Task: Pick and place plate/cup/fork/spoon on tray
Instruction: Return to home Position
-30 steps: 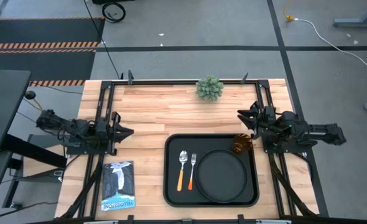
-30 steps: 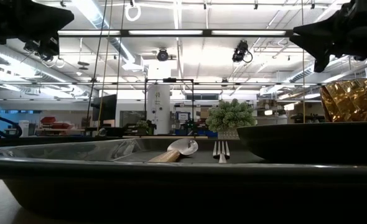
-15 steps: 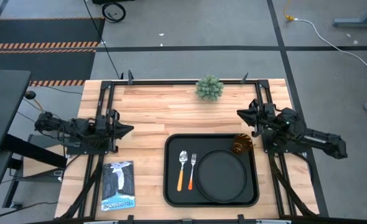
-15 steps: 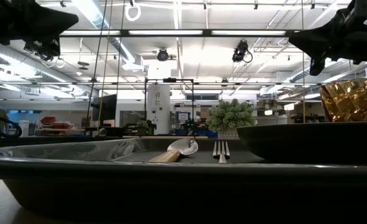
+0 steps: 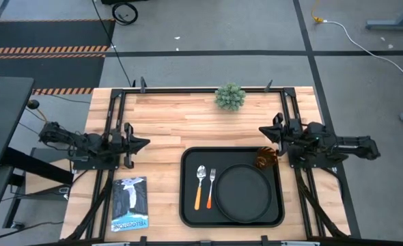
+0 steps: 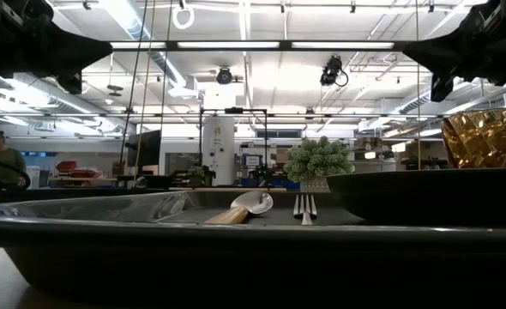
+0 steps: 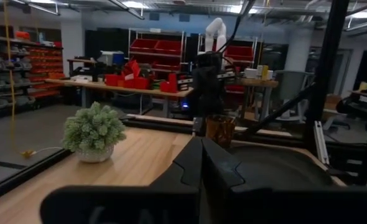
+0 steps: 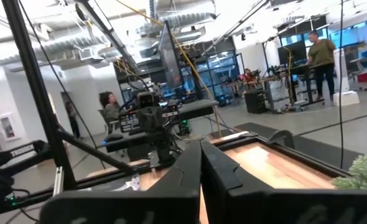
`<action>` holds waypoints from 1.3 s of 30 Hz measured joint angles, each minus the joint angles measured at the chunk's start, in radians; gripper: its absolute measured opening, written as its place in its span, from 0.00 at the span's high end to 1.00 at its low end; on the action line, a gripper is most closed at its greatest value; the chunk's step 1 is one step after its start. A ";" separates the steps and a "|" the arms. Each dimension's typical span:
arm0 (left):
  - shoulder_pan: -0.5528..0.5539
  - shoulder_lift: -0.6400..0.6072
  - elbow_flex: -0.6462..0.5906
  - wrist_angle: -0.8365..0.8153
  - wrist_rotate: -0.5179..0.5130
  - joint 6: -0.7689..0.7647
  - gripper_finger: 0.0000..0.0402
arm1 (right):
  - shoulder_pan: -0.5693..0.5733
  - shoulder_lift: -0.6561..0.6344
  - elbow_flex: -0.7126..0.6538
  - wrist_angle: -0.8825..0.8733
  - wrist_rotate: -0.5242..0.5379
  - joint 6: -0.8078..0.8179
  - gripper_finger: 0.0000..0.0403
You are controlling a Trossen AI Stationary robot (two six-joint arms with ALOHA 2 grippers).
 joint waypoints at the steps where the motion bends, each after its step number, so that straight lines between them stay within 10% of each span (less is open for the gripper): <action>1: -0.005 0.000 0.000 -0.001 -0.002 0.001 0.98 | 0.020 0.000 0.000 0.000 0.017 -0.006 0.98; 39: -0.043 0.001 -0.001 -0.100 -0.054 -0.037 0.98 | 0.196 0.000 0.000 -0.179 0.257 0.060 0.97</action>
